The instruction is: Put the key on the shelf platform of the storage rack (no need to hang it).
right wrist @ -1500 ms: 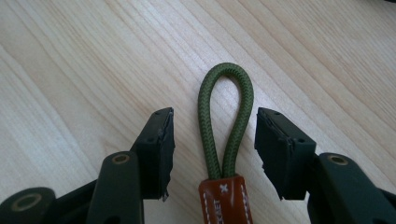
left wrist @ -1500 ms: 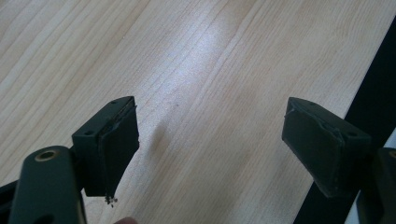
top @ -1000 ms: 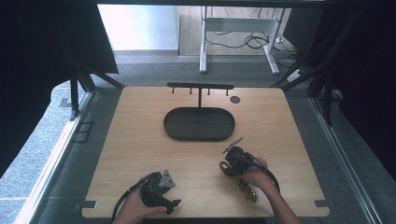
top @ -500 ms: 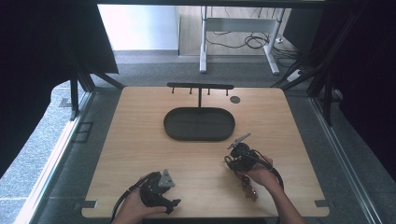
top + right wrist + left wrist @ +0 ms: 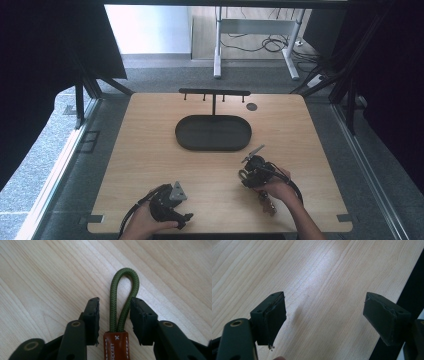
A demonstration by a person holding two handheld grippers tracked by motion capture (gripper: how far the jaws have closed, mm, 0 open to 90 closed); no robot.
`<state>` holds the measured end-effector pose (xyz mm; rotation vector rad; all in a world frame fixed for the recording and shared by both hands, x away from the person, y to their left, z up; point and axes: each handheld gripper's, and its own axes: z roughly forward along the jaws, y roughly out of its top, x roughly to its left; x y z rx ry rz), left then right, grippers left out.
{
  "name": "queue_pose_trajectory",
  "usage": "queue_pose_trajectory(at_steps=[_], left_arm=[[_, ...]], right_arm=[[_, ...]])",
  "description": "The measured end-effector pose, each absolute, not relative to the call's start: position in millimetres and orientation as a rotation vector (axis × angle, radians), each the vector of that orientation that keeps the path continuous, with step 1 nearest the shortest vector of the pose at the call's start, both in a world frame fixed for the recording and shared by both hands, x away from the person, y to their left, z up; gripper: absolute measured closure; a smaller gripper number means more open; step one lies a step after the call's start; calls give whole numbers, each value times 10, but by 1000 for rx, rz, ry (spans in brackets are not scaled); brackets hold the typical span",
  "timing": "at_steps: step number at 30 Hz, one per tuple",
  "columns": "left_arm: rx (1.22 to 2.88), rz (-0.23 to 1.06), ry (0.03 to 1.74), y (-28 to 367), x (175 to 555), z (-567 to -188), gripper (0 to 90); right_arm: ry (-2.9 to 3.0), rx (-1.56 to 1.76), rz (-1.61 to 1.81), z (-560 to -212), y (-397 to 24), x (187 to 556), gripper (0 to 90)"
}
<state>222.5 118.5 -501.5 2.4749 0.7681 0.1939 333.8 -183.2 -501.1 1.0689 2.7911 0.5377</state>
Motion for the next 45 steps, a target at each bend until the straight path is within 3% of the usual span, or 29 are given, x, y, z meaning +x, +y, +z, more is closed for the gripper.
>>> queue_pose_trajectory(at_steps=[17,20,22,29,45], left_arm=[[2475,192,766,1176,2222,-5017,191],[2476,194,764,1176,2223,-5014,191],[2475,194,768,1177,2223,-5016,191],[2473,198,764,1186,2225,-5009,191],[2462,207,767,1207,2229,-4987,191]], right_arm=[[2801,1092,477,-5031,-1973,3257,548],[2792,1098,478,-5039,-1983,3246,575],[2796,1096,474,-5032,-1994,3245,655],[2793,1084,457,-5003,-1976,3246,677],[2743,972,598,-4296,-1824,3316,684]])
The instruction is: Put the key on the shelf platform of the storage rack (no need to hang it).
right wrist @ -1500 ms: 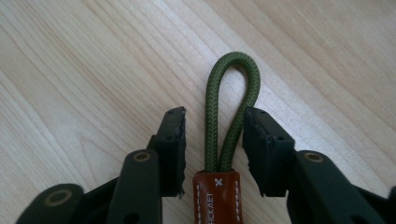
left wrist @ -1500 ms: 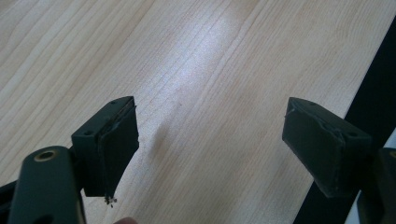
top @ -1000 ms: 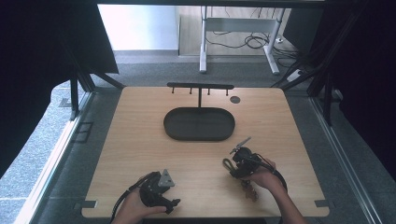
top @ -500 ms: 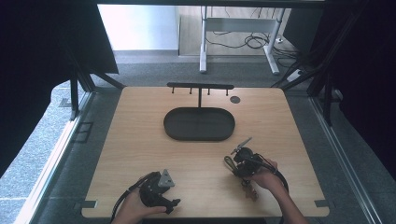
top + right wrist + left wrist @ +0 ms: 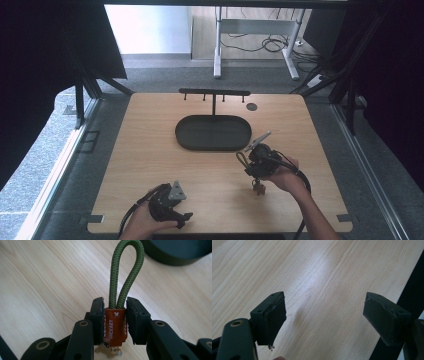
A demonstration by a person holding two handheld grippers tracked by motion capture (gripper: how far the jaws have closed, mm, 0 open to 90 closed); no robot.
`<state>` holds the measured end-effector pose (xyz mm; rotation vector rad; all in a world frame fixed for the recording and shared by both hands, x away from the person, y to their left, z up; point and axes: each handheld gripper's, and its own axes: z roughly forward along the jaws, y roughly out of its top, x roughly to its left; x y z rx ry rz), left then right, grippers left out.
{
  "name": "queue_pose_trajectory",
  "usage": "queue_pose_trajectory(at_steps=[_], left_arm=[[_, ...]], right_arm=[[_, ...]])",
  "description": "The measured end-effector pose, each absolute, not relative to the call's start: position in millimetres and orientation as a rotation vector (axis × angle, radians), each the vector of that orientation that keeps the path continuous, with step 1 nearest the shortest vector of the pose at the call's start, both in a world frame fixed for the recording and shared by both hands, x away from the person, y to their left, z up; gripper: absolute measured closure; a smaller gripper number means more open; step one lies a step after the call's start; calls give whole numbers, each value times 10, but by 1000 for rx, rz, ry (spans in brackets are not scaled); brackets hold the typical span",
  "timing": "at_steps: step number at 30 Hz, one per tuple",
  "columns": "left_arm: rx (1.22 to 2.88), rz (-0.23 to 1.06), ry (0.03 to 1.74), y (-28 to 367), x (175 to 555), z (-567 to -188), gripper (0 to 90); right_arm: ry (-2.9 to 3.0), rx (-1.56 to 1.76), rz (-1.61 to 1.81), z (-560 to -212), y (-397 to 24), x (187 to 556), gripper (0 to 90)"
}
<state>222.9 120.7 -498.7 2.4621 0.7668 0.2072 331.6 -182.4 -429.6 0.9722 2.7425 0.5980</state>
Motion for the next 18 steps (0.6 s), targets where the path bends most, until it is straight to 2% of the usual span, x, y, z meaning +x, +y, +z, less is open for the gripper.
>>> queue_pose_trajectory(at_steps=[18], left_arm=[[2447,212,774,1243,2233,-4957,191]], right_arm=[[2720,983,654,-3939,-1686,3664,684]])
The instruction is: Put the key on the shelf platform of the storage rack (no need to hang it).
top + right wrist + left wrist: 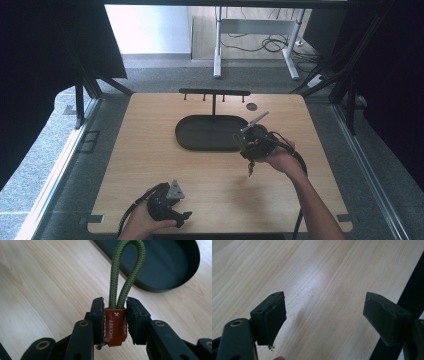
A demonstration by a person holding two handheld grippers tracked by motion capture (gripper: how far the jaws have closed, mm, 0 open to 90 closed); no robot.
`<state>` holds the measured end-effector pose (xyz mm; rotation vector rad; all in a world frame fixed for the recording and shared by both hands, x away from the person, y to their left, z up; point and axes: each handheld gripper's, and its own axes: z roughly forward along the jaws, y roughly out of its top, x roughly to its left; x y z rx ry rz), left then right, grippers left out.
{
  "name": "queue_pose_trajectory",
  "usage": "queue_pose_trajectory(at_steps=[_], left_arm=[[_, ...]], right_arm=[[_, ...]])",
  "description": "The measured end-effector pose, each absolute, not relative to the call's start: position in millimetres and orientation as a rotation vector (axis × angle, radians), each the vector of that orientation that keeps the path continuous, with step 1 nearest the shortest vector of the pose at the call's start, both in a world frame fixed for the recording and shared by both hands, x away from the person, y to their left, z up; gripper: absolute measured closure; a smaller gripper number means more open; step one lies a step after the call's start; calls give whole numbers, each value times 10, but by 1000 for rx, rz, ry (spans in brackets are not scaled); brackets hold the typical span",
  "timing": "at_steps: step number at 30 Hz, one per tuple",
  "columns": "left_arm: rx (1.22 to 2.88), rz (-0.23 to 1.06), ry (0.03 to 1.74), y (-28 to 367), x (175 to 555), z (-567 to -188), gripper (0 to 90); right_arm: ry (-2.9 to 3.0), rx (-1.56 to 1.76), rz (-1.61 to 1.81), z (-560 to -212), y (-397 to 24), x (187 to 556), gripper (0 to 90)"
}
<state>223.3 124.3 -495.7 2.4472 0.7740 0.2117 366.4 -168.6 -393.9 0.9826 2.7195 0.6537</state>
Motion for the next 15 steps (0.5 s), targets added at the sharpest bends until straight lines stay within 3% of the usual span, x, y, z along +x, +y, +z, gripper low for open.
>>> queue_pose_trajectory(at_steps=[15], left_arm=[[2443,220,781,1289,2244,-4938,191]], right_arm=[[2712,999,680,-3836,-1545,3948,684]])
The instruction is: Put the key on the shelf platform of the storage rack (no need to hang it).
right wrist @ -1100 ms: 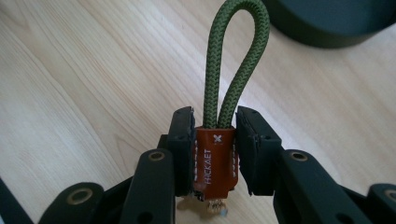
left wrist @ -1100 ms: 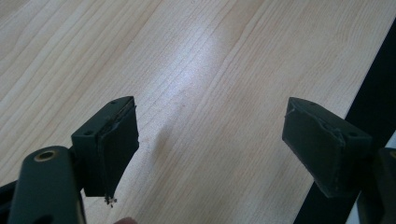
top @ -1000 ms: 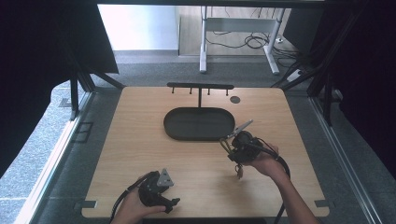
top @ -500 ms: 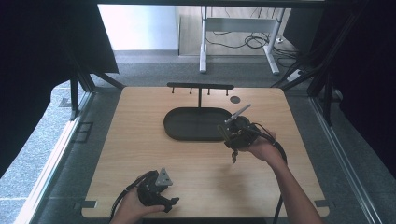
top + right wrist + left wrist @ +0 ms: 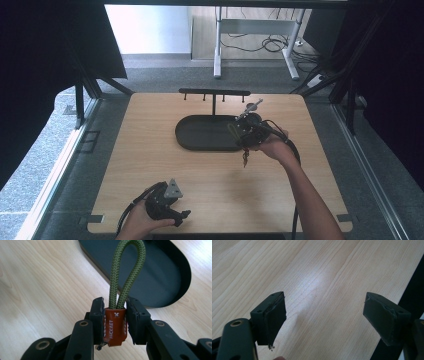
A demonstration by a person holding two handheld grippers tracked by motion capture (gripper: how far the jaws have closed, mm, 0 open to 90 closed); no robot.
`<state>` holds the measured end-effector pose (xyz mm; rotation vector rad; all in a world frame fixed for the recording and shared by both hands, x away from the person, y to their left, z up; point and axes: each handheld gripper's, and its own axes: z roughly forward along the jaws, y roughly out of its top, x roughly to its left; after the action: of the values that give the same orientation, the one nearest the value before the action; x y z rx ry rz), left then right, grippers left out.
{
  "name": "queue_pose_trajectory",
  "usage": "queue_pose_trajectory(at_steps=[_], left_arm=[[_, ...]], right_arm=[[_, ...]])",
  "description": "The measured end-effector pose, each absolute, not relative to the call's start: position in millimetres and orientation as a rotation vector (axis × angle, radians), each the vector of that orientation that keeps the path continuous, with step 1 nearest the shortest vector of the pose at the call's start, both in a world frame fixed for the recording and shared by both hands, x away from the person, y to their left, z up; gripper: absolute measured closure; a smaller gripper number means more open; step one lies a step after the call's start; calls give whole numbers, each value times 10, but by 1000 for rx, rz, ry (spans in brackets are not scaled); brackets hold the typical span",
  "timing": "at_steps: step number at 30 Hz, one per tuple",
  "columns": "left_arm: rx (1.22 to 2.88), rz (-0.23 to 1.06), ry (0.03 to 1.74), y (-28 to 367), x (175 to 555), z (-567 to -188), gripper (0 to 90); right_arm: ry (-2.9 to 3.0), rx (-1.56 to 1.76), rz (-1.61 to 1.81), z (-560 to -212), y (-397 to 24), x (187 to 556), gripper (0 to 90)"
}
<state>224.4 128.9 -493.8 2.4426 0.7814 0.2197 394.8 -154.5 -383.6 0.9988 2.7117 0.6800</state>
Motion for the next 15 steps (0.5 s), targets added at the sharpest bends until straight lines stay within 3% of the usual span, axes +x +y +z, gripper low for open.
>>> queue_pose_trajectory(at_steps=[15], left_arm=[[2443,221,784,1300,2250,-4936,191]], right_arm=[[2688,1031,702,-3794,-1493,4206,684]])
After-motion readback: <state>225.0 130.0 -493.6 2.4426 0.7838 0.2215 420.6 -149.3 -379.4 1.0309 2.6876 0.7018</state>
